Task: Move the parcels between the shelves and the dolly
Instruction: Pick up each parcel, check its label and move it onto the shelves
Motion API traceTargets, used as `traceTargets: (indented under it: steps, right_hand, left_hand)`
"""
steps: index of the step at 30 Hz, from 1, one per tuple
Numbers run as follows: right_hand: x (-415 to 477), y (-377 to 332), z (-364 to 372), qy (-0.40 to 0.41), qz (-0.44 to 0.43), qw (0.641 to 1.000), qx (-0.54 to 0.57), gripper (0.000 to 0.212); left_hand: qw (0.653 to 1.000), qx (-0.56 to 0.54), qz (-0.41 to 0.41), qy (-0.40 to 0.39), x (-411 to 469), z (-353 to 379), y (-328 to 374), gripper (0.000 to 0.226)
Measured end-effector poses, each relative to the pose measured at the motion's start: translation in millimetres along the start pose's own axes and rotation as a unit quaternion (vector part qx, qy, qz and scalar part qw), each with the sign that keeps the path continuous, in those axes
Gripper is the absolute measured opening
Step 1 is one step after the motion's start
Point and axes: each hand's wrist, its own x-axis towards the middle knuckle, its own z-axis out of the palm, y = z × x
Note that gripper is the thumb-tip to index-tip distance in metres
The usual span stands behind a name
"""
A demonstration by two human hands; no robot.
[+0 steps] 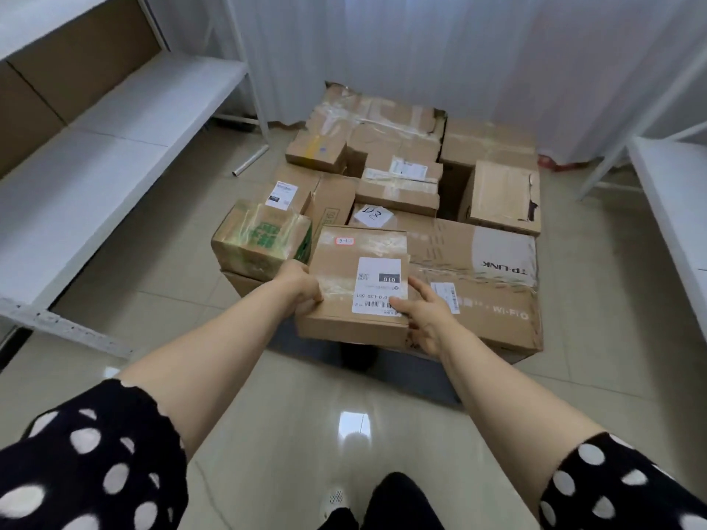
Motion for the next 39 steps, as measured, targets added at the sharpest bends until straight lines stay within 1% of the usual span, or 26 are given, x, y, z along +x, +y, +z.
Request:
traceTargets:
  steps: [3, 5, 8, 10, 13, 14, 16, 17, 18, 21, 22, 23, 25, 26, 28, 31, 33, 36, 38, 39]
  right_hand:
    - [42.2, -30.9, 16.9, 0.009, -0.011, 1.000, 0.004, 0.059]
    - [78.5, -53.5, 27.6, 0.010, -0.016, 1.000, 0.004, 0.062]
    - [131.0, -86.7, 45.8, 0.007, -0.020, 1.000, 0.016, 0.064]
    - [164.2, -108.7, 58.9, 0.007, -0.024, 0.999, 0.028, 0.066]
    - [212.2, -134.0, 79.5, 0.018, -0.030, 0.999, 0.034, 0.066]
    - [225.3, -141.0, 86.6, 0.026, -0.028, 0.999, 0.036, 0.065]
    - [250.0, -153.4, 100.6, 0.041, -0.022, 0.998, 0.044, 0.064]
    - [263.3, -158.1, 108.1, 0.045, -0.019, 0.998, 0.049, 0.065]
    - [276.4, -161.8, 115.2, 0.047, -0.015, 0.998, 0.050, 0.066]
    - [313.3, -169.0, 144.5, 0.062, -0.010, 0.997, 0.041, 0.070]
    - [326.5, -170.3, 155.3, 0.062, -0.008, 0.997, 0.037, 0.071]
    - [339.3, -169.3, 166.1, 0.059, -0.008, 0.998, 0.036, 0.070]
    - [364.8, -164.9, 191.1, 0.057, -0.010, 0.998, 0.034, 0.065]
    - [375.2, -163.3, 204.8, 0.054, -0.005, 0.998, 0.035, 0.066]
    - [395.6, -159.2, 232.8, 0.049, 0.012, 0.998, 0.048, 0.073]
    - [427.3, -146.8, 265.0, 0.049, 0.034, 0.998, 0.038, 0.077]
    - [445.9, -137.9, 280.9, 0.044, 0.052, 0.997, 0.041, 0.076]
    - [467.2, -121.9, 298.9, 0.042, 0.091, 0.994, 0.038, 0.073]
    - [479.4, -111.3, 306.6, 0.039, 0.115, 0.992, 0.040, 0.065]
    - [484.9, -106.7, 309.5, 0.033, 0.121, 0.992, 0.031, 0.056]
  left_hand:
    - [1.000, 0.010, 0.006, -0.005, 45.7, -13.4, 27.0, 0.054]
    - [1.000, 0.023, 0.014, -0.008, 79.7, -22.0, 44.0, 0.052]
    - [0.999, 0.019, 0.025, 0.010, 126.6, -32.4, 67.4, 0.036]
    - [0.999, 0.022, 0.030, 0.015, 162.3, -37.7, 80.9, 0.030]
    - [1.000, 0.007, 0.017, 0.015, 207.5, -49.3, 94.1, 0.018]
    - [1.000, 0.001, 0.012, 0.016, 222.4, -54.0, 95.1, 0.021]
    - [1.000, -0.003, -0.006, 0.014, 247.7, -64.5, 93.1, 0.036]
    - [1.000, 0.001, -0.014, 0.017, 260.8, -71.2, 91.0, 0.041]
    - [0.999, 0.002, -0.022, 0.025, 274.8, -78.3, 88.5, 0.039]
    - [0.998, -0.006, -0.028, 0.051, 318.0, -104.3, 84.7, 0.012]
    - [0.998, -0.016, -0.027, 0.061, 333.0, -113.4, 84.1, 0.009]
    - [0.997, -0.021, -0.027, 0.070, 349.4, -121.4, 81.5, 0.010]
    - [0.996, -0.032, -0.024, 0.082, 383.5, -136.5, 78.5, 0.026]
    - [0.996, -0.036, -0.021, 0.084, 397.9, -143.5, 77.7, 0.030]
    - [0.997, -0.022, -0.024, 0.073, 427.9, -155.6, 73.6, 0.029]
    - [0.998, 0.003, -0.017, 0.066, 461.4, -170.2, 71.4, 0.046]
    - [0.999, 0.024, -0.022, 0.044, 486.4, -174.5, 63.4, 0.046]
    - [0.998, 0.060, -0.032, 0.008, 513.1, -177.8, 49.1, 0.039]
    - [0.996, 0.082, -0.046, -0.003, 527.0, -180.0, 38.2, 0.040]
    - [0.995, 0.089, -0.053, -0.010, 532.9, -180.6, 33.1, 0.042]
